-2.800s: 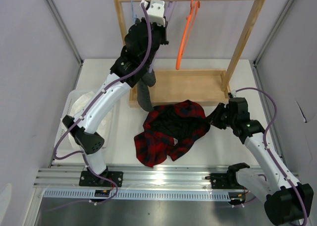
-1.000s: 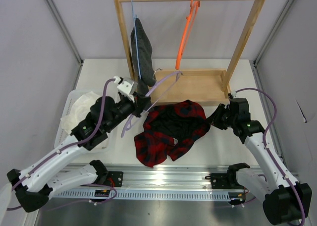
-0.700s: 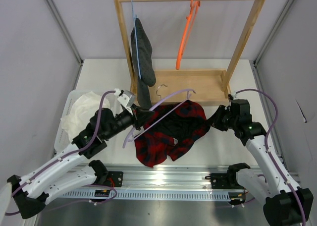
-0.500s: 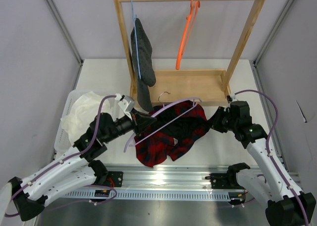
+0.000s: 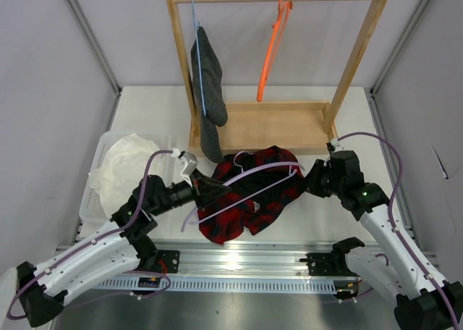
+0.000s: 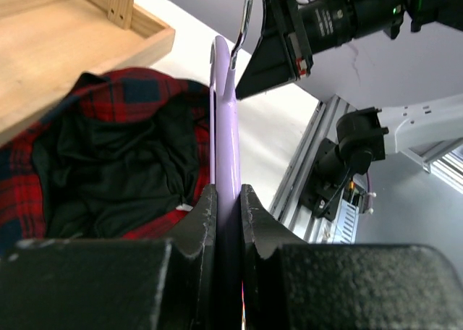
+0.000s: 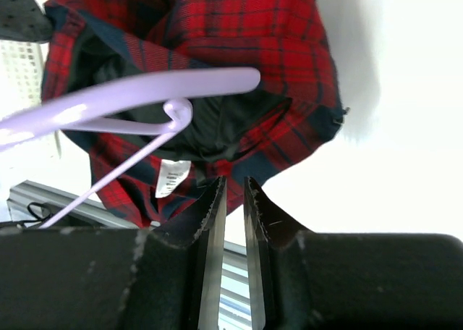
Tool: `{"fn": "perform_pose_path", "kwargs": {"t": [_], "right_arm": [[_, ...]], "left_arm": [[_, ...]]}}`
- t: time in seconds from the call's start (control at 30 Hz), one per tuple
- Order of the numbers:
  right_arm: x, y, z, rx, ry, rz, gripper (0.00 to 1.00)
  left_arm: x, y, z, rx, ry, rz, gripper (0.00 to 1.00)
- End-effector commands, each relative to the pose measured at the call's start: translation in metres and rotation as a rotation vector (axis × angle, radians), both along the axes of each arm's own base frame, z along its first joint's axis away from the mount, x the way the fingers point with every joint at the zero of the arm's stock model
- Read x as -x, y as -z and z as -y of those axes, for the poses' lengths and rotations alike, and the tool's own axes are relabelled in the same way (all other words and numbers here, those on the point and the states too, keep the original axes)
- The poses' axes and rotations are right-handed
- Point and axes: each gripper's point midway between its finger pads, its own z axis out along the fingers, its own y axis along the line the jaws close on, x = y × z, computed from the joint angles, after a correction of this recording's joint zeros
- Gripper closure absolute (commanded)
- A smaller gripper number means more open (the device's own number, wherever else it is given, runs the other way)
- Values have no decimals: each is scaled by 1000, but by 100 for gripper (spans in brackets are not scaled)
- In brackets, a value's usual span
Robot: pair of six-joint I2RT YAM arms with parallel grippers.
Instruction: Place the skirt on the hanger
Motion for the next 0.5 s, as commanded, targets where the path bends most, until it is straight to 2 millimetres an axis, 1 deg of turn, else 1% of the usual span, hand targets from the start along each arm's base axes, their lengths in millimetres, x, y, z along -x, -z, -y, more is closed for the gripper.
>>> {"fn": "perform_pose_path", "kwargs": {"t": [0.0, 0.03, 0.07, 0.23, 0.27, 0.33, 0.37, 0.43, 0.47], "right_arm": [[-3, -4, 4, 24, 20, 12, 79], [-3, -2, 5, 30, 20, 3, 79], [-3, -1, 5, 30, 18, 0, 79], [-2, -1, 3, 32, 9, -1, 77], [-3, -1, 4, 32, 13, -1, 76], [-3, 1, 4, 34, 19, -1, 76], [-4, 2, 5, 37, 26, -4, 75], [-4, 6, 4, 34, 23, -10, 75], [-4, 7, 3, 31, 21, -9, 75]], "left_arm": [[9, -19, -1, 98, 27, 49, 100], [8, -18, -1, 106, 23, 49, 100], [9, -11, -2, 102, 20, 42, 100], [9, -7, -9, 112, -6, 44, 100], [9, -3, -9, 98, -8, 36, 100], [9, -1, -10, 88, -10, 38, 100], [8, 4, -11, 80, -15, 28, 100], [8, 5, -12, 86, -25, 25, 100], [7, 9, -13, 83, -32, 18, 100]]}}
